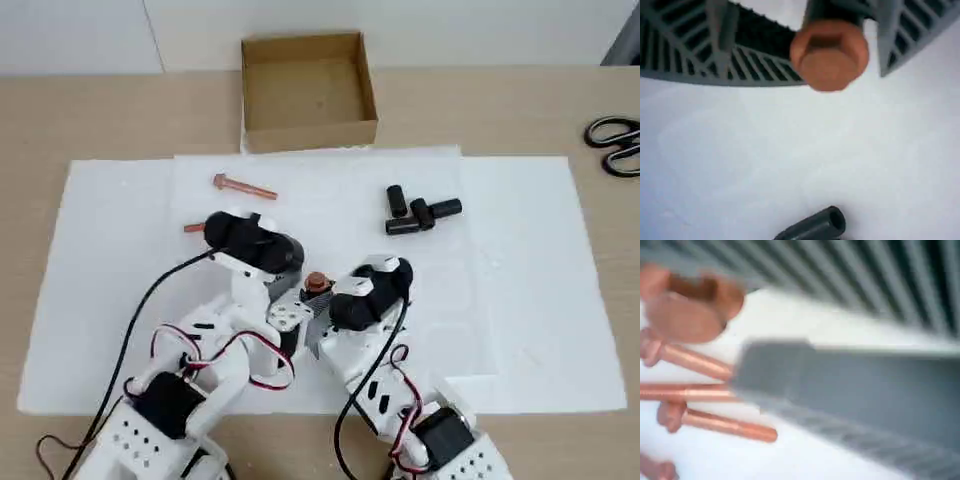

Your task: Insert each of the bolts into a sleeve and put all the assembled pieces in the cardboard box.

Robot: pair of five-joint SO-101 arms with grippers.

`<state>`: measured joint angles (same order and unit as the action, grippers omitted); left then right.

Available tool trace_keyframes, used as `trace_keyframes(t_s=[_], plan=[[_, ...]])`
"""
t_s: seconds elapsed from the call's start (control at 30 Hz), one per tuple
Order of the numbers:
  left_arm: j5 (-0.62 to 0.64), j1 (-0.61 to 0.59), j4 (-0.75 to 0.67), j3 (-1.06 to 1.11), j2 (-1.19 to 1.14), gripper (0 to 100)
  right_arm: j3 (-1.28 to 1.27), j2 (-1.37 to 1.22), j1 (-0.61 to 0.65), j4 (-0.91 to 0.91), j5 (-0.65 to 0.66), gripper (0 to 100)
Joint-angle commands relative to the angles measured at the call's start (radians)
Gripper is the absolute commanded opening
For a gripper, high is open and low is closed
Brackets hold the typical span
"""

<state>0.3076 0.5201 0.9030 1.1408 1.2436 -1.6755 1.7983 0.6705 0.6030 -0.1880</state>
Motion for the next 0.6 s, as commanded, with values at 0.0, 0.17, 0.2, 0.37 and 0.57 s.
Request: trace_keyframes(t_s=[0.0, 0.17, 0.2, 0.37, 0.57], plan=[[-0.012, -0.071, 0.081, -0.127, 0.012, 19, -0.008, 0.016, 0.001, -0.018, -0.005, 0.4], [-0.081, -0.272, 0.198, -0.231, 0.012, 19, -0.008, 0.016, -0.004, -0.018, 0.002, 0.4], [-0.129, -0.322, 0.218, -0.242, 0.012, 19, -0.008, 0.016, -0.012, -0.018, 0.002, 0.4], [-0.272, -0.539, 0.344, -0.286, 0.012, 19, -0.008, 0.016, -0.104, -0.024, 0.087, 0.4], [-0.341, -0.686, 0.430, -0.302, 0.012, 19, 0.055, 0.016, -0.268, -0.015, 0.222, 0.4]])
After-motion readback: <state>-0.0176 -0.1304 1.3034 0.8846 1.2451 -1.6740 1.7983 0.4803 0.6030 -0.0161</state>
